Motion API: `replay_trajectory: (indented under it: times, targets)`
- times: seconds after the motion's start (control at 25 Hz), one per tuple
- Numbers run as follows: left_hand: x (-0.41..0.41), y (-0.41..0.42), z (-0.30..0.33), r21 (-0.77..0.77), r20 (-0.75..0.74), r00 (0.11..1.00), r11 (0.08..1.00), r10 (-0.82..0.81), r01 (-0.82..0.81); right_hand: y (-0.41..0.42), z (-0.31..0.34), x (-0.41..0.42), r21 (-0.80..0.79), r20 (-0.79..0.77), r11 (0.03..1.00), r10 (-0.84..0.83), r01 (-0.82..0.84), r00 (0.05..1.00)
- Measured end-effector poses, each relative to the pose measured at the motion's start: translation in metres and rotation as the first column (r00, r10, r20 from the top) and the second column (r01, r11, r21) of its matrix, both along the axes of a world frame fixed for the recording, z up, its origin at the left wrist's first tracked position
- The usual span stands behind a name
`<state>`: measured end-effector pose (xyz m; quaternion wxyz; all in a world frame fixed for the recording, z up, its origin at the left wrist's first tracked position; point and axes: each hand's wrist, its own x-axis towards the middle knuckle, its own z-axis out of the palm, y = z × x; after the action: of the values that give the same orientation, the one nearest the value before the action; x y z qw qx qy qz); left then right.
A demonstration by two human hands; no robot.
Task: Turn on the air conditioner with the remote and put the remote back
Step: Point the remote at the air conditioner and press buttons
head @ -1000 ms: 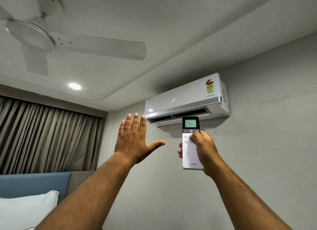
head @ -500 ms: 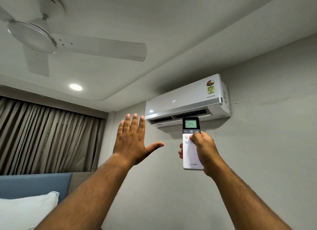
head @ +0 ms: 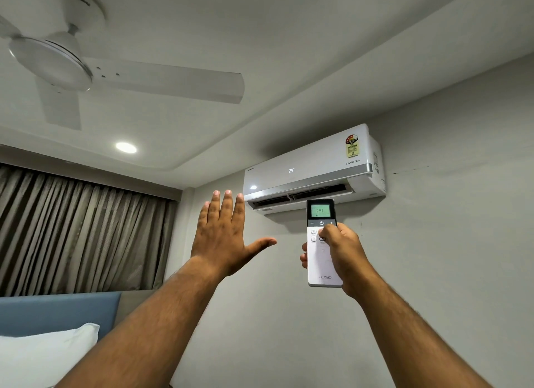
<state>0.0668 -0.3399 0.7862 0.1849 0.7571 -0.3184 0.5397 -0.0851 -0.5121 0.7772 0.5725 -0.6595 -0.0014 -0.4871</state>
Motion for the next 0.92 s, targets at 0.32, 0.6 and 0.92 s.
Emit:
replay_trajectory:
  times: [0.32,0.6,0.92]
  targets:
    - [-0.005,0.001,-0.001,0.027,-0.013,1.000,1.000,0.004,-0.004,-0.001,-0.005,-0.004,0.007,-0.027,1.000,-0.005,0.005,1.000]
    - [-0.005,0.001,-0.005,0.030,-0.055,0.998,0.999,-0.018,0.020,0.001,-0.009,-0.006,0.053,-0.034,0.998,0.022,-0.020,0.999]
    - [-0.004,0.004,-0.012,-0.185,-0.263,0.901,0.934,-0.346,0.305,0.008,-0.017,0.008,0.112,-0.096,0.993,-0.025,0.035,0.995]
